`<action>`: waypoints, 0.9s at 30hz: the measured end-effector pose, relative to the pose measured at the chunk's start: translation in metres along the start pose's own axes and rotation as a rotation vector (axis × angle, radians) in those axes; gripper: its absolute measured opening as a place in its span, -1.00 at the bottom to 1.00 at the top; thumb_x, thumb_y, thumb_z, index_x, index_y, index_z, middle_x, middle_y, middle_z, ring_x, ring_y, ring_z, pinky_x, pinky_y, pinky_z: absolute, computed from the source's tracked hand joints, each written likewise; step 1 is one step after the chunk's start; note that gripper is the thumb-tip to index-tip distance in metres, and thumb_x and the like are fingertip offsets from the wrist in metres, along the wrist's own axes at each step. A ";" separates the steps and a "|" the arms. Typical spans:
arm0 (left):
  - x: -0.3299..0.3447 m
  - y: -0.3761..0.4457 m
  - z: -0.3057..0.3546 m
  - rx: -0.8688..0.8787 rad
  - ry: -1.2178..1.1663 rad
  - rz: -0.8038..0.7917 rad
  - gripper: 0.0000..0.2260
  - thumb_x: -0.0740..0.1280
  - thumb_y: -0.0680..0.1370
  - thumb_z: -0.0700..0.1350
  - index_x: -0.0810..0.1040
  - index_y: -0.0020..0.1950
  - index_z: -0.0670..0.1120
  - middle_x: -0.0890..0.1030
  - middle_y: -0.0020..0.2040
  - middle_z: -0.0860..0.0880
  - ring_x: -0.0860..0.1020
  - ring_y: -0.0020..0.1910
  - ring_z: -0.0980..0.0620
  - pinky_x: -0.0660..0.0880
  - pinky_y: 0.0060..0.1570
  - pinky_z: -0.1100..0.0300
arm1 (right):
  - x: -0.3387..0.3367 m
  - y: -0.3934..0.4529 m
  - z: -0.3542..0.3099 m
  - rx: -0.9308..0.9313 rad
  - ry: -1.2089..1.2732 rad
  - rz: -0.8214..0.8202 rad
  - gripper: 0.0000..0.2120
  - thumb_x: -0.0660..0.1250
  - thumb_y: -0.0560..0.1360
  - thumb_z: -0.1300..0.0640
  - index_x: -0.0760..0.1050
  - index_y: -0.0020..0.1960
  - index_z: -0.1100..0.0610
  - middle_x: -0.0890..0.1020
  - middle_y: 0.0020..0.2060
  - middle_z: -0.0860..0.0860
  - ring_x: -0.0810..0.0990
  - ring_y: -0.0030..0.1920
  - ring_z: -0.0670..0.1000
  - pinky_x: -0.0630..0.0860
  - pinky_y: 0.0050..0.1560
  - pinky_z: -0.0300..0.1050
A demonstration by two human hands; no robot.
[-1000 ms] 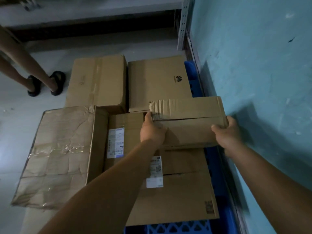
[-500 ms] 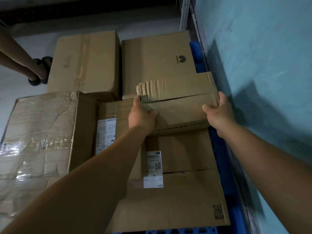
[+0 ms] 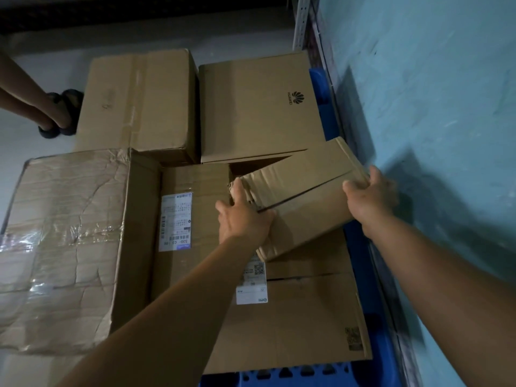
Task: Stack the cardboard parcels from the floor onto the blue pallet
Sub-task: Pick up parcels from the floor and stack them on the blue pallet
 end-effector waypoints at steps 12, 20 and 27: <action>0.001 -0.039 -0.010 0.092 0.387 -0.029 -0.16 0.38 0.42 0.23 0.03 0.53 -0.06 0.23 0.43 -0.17 0.20 0.42 -0.18 0.21 0.42 -0.05 | 0.034 -0.074 0.012 0.160 0.346 -0.133 -0.10 0.32 0.55 0.09 -0.32 0.54 -0.07 0.23 0.49 0.08 0.36 0.38 0.18 0.35 0.29 0.16; 0.002 -0.077 -0.053 -0.140 0.326 0.044 -0.15 0.31 0.40 0.36 0.11 0.43 -0.17 0.24 0.40 -0.16 0.22 0.41 -0.15 0.21 0.37 0.02 | 0.051 -0.110 -0.002 -0.041 0.082 -0.341 -0.27 0.23 0.60 0.12 -0.19 0.56 -0.14 0.08 0.55 -0.05 0.34 0.39 0.08 0.40 -0.20 -0.28; -0.001 -0.077 -0.053 -0.098 0.245 0.077 -0.15 0.35 0.42 0.31 0.05 0.45 -0.16 0.23 0.40 -0.16 0.22 0.40 -0.15 0.22 0.36 0.05 | 0.060 -0.105 -0.015 -0.053 0.027 -0.367 -0.27 0.21 0.61 0.14 -0.20 0.55 -0.16 0.07 0.55 -0.02 0.38 0.35 0.10 0.25 -0.35 -0.32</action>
Point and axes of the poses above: each hand's wrist, its own y-axis towards the middle knuckle, its own x-axis out of the palm, z = x × y, the point moved 3 cm from there along y, towards the middle knuckle
